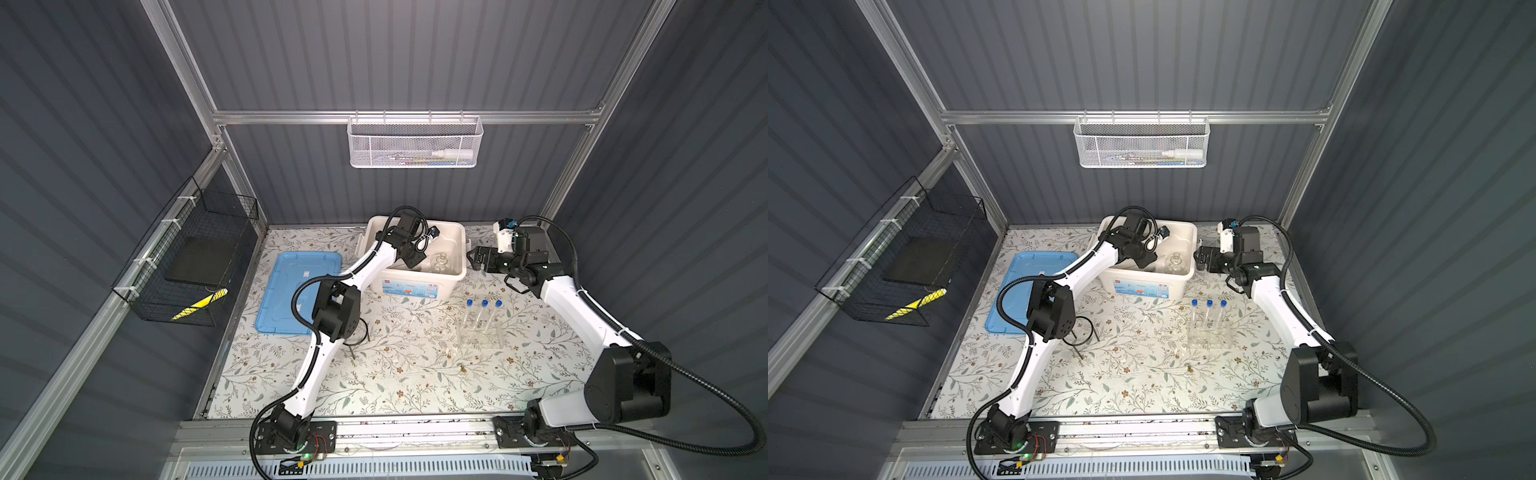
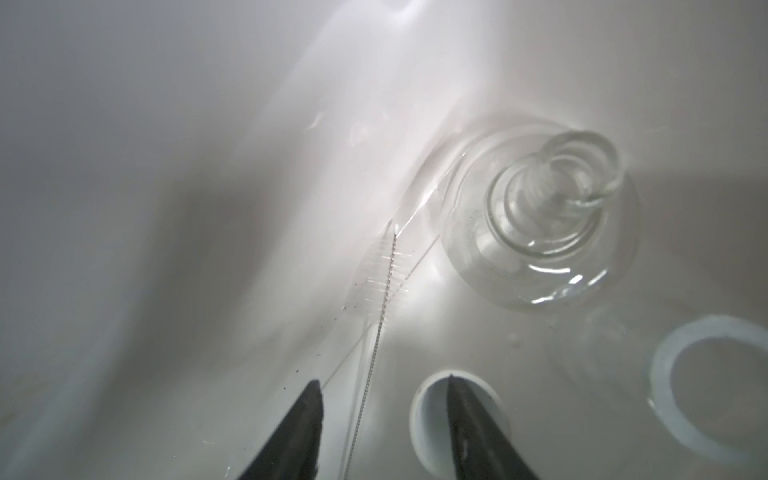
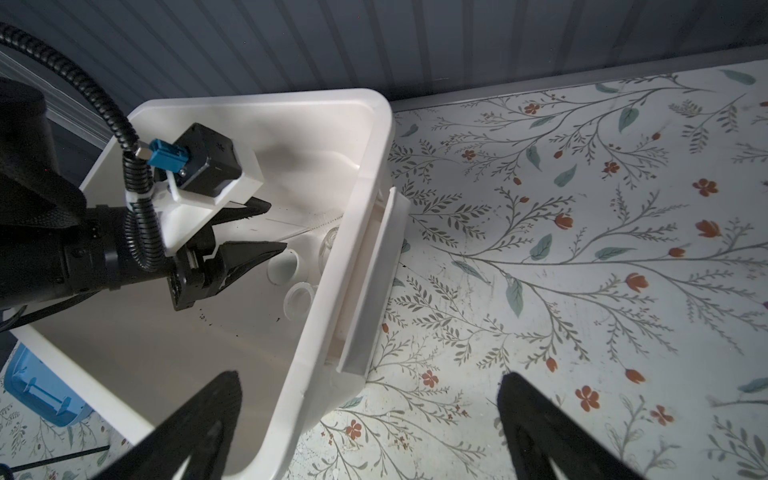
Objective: Organize the chemistry lab equipment
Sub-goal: 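Lower the bottle brush into the white bin and open the left gripper, then raise the left gripper from the bin and move it to the thin metal rod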
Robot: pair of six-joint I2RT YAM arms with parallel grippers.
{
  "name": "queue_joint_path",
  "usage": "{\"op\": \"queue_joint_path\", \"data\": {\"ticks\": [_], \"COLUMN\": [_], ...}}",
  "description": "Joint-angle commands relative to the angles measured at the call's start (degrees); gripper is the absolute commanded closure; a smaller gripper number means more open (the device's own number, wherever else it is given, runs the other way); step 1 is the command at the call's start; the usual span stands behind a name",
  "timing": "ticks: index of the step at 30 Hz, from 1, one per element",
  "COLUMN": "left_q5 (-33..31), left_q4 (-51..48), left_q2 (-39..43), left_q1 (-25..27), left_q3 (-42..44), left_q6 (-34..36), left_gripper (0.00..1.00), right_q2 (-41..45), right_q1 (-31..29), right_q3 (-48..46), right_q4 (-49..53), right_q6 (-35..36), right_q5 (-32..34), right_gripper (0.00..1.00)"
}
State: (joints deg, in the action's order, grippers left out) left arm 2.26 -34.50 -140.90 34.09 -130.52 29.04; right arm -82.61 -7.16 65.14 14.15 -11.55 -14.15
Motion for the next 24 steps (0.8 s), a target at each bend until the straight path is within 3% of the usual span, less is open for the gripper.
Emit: {"op": "queue_joint_path", "data": {"ticks": [1,9,14,20,24], "left_q5": [1.8,2.93,3.6,6.25,4.12], "left_q4": [3.94,5.9,10.92,13.5,13.41], "left_q2": [6.14,13.12,22.41,34.31,41.46], "left_q1": [-0.06,0.02,0.28,1.83,5.69], "left_q3": [2.6,4.41,13.3,25.2,33.34], "left_q6": [-2.55,-5.95,-7.07,-6.75,-3.88], "left_gripper": [0.4,0.2,0.06,0.01,0.01], "right_q2": [0.62,1.44,2.43,3.07,3.33], "right_q1": [0.03,0.04,0.04,0.03,-0.01], "right_q3": [0.2,-0.46,-1.16,-1.8,-1.86], "right_q4": [-0.2,-0.59,-0.63,-0.86,-0.96], "right_q6": [-0.15,-0.58,-0.67,-1.28,-1.61], "right_q5": [-0.04,-0.13,0.55,0.69,0.45], "right_gripper": [0.02,0.02,0.01,0.01,0.01]}}
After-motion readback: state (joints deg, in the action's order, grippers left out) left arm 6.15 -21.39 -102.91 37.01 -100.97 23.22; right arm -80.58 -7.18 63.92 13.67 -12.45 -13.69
